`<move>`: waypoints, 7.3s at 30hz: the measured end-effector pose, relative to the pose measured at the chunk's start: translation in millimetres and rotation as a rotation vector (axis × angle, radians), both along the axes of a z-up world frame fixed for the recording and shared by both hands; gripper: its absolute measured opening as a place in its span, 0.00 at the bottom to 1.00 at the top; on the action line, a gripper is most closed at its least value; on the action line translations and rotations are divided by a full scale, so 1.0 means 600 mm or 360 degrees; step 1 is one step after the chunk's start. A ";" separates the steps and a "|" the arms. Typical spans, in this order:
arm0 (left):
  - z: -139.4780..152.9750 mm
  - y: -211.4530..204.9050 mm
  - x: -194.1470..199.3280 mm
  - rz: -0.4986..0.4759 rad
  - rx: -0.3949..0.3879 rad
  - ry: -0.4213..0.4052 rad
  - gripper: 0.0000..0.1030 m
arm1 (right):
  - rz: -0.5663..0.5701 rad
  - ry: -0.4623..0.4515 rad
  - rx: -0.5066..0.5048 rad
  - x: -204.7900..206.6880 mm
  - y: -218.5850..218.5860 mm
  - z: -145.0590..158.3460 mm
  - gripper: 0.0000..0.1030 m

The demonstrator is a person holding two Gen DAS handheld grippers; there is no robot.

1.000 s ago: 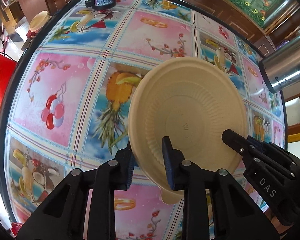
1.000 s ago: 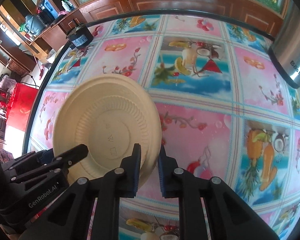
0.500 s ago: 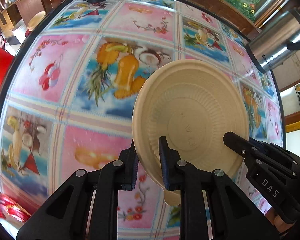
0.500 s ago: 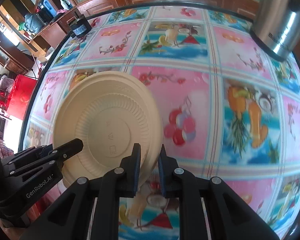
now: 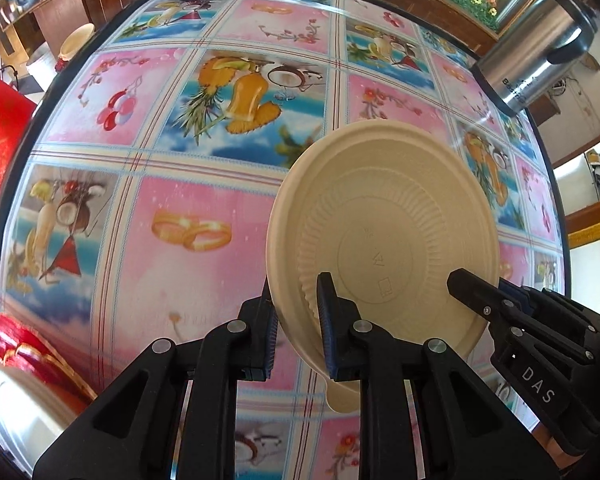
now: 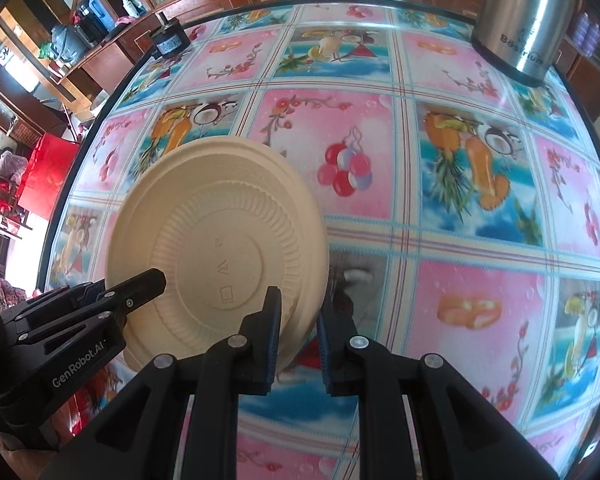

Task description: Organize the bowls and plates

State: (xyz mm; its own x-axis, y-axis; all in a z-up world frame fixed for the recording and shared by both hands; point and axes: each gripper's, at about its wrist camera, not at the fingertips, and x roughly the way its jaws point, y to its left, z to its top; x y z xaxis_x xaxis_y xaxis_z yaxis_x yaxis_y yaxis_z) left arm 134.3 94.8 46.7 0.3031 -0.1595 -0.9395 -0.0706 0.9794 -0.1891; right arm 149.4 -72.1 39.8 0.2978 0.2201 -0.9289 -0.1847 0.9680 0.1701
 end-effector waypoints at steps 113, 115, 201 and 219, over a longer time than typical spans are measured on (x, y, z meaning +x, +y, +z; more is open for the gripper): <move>0.121 0.168 -0.232 0.0230 0.0190 -0.0050 0.18 | 0.0363 -0.0075 0.0086 -0.178 0.178 0.101 0.18; 0.122 0.176 -0.236 0.0233 0.0199 -0.0049 0.18 | 0.0374 -0.0066 0.0089 -0.181 0.188 0.100 0.18; 0.091 0.302 -0.305 0.0277 0.0132 -0.0064 0.47 | 0.0446 -0.0086 0.0091 -0.244 0.289 0.085 0.47; 0.135 0.268 -0.368 0.0403 0.0232 -0.0265 0.75 | 0.0523 -0.0280 -0.0009 -0.292 0.245 0.105 0.76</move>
